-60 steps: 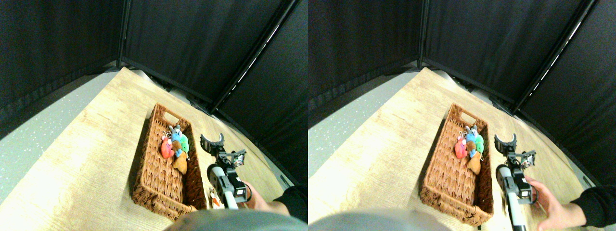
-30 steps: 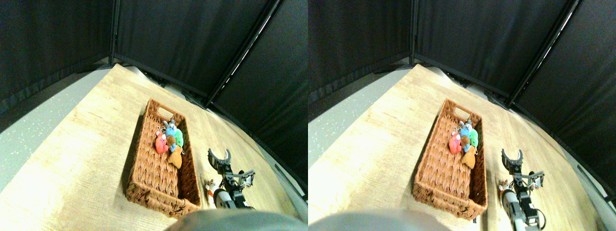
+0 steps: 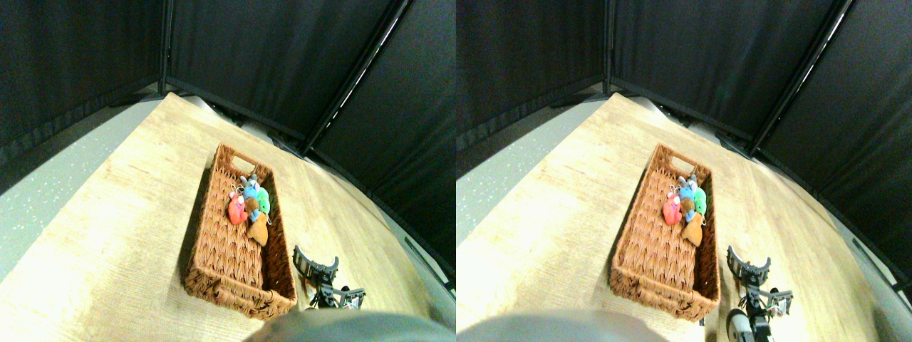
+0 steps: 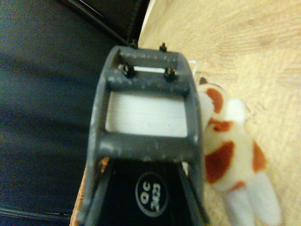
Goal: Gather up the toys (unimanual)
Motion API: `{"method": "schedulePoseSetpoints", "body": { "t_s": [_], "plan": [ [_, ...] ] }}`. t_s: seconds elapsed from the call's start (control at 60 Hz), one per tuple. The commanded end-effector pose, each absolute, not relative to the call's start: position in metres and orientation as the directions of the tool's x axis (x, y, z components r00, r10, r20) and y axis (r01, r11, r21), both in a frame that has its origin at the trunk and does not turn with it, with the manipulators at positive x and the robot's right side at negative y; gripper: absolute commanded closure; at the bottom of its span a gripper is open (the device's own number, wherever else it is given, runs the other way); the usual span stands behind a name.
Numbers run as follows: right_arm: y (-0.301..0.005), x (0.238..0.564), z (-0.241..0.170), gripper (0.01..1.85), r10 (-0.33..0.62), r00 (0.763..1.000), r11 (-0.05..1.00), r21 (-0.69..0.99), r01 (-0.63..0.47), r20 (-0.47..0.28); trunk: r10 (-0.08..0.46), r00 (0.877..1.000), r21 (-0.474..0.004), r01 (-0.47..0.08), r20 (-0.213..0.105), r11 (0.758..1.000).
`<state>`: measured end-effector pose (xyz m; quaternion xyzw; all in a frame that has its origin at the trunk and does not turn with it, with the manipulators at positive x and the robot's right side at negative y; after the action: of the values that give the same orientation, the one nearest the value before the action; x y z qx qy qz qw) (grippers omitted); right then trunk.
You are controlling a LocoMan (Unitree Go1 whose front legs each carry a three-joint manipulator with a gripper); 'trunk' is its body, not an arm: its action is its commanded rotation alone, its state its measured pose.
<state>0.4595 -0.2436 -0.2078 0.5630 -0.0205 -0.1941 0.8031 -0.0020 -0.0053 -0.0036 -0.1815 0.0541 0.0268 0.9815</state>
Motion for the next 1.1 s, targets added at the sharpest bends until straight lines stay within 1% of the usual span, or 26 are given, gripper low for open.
{"method": "schedulePoseSetpoints", "body": {
  "t_s": [0.017,0.067,0.1,0.15,0.267,0.367,0.417,0.483,0.617,0.633,0.65,0.667,0.7,0.717,0.75,0.767,0.783,0.817,0.833,0.85,0.883,0.9,0.967,1.05,1.067,1.1],
  "plan": [
    [-0.248,0.46,-0.205,0.9,-0.352,0.926,0.281,0.928,0.244,-0.137,0.027,0.991,-0.363,-0.073,-0.13,0.929],
    [-0.252,0.457,-0.209,0.96,-0.38,0.913,0.269,0.926,0.266,-0.152,0.025,0.991,-0.361,-0.071,-0.129,0.93],
    [-0.255,0.455,-0.212,0.94,-0.4,0.903,0.262,0.924,0.28,-0.16,0.024,0.991,-0.36,-0.07,-0.131,0.93],
    [-0.259,0.454,-0.215,0.94,-0.407,0.899,0.255,0.924,0.286,-0.166,0.021,0.99,-0.356,-0.068,-0.136,0.932],
    [-0.268,0.453,-0.223,1.04,-0.42,0.89,0.242,0.924,0.296,-0.176,0.014,0.991,-0.349,-0.061,-0.134,0.935],
    [-0.277,0.453,-0.233,1.03,-0.414,0.891,0.235,0.924,0.303,-0.187,0.013,0.991,-0.344,-0.059,-0.134,0.937],
    [-0.28,0.453,-0.236,1.02,-0.419,0.886,0.213,0.927,0.309,-0.199,0.012,0.991,-0.34,-0.058,-0.136,0.939],
    [-0.286,0.454,-0.245,1.01,-0.438,0.871,0.18,0.928,0.326,-0.221,0.013,0.991,-0.341,-0.06,-0.136,0.938],
    [-0.291,0.456,-0.257,1.08,-0.455,0.86,0.16,0.928,0.336,-0.233,0.018,0.99,-0.34,-0.065,-0.141,0.938],
    [-0.291,0.457,-0.258,1.11,-0.465,0.855,0.151,0.93,0.335,-0.232,0.016,0.99,-0.34,-0.064,-0.143,0.938],
    [-0.291,0.458,-0.259,1.19,-0.467,0.854,0.152,0.931,0.332,-0.229,0.016,0.99,-0.34,-0.064,-0.143,0.938],
    [-0.29,0.458,-0.259,1.31,-0.473,0.851,0.154,0.93,0.333,-0.227,0.016,0.99,-0.34,-0.064,-0.143,0.938],
    [-0.288,0.46,-0.257,1.57,-0.5,0.837,0.16,0.925,0.344,-0.224,0.015,0.99,-0.34,-0.063,-0.143,0.938],
    [-0.288,0.46,-0.257,1.57,-0.5,0.837,0.16,0.925,0.344,-0.224,0.014,0.99,-0.341,-0.062,-0.143,0.938],
    [-0.286,0.46,-0.255,1.74,-0.53,0.819,0.163,0.921,0.354,-0.22,0.014,0.99,-0.341,-0.062,-0.143,0.938],
    [-0.284,0.46,-0.254,1.78,-0.556,0.802,0.167,0.917,0.363,-0.217,0.014,0.99,-0.341,-0.062,-0.143,0.938],
    [-0.284,0.46,-0.253,1.79,-0.568,0.795,0.172,0.913,0.369,-0.214,0.014,0.99,-0.341,-0.062,-0.143,0.938],
    [-0.283,0.461,-0.252,1.78,-0.57,0.794,0.176,0.912,0.37,-0.212,0.014,0.99,-0.341,-0.062,-0.143,0.938],
    [-0.283,0.462,-0.252,1.78,-0.579,0.789,0.169,0.915,0.365,-0.207,0.014,0.99,-0.341,-0.062,-0.143,0.938],
    [-0.282,0.462,-0.251,1.79,-0.58,0.789,0.166,0.919,0.359,-0.203,0.014,0.99,-0.341,-0.062,-0.143,0.938],
    [-0.283,0.464,-0.25,1.8,-0.567,0.801,0.184,0.919,0.35,-0.192,0.014,0.99,-0.341,-0.062,-0.143,0.938],
    [-0.283,0.464,-0.25,1.8,-0.567,0.801,0.184,0.919,0.35,-0.192,0.014,0.99,-0.341,-0.062,-0.143,0.938],
    [-0.284,0.468,-0.246,1.8,-0.519,0.835,0.187,0.929,0.318,-0.182,0.013,0.99,-0.345,-0.061,-0.139,0.936],
    [-0.281,0.471,-0.241,1.8,-0.519,0.838,0.196,0.931,0.307,-0.167,0.013,0.99,-0.347,-0.061,-0.138,0.936],
    [-0.28,0.472,-0.24,1.8,-0.506,0.847,0.204,0.931,0.303,-0.165,0.013,0.99,-0.347,-0.061,-0.138,0.936],
    [-0.277,0.472,-0.238,1.8,-0.502,0.851,0.211,0.932,0.293,-0.154,0.015,0.991,-0.347,-0.062,-0.136,0.936]
  ]
}}
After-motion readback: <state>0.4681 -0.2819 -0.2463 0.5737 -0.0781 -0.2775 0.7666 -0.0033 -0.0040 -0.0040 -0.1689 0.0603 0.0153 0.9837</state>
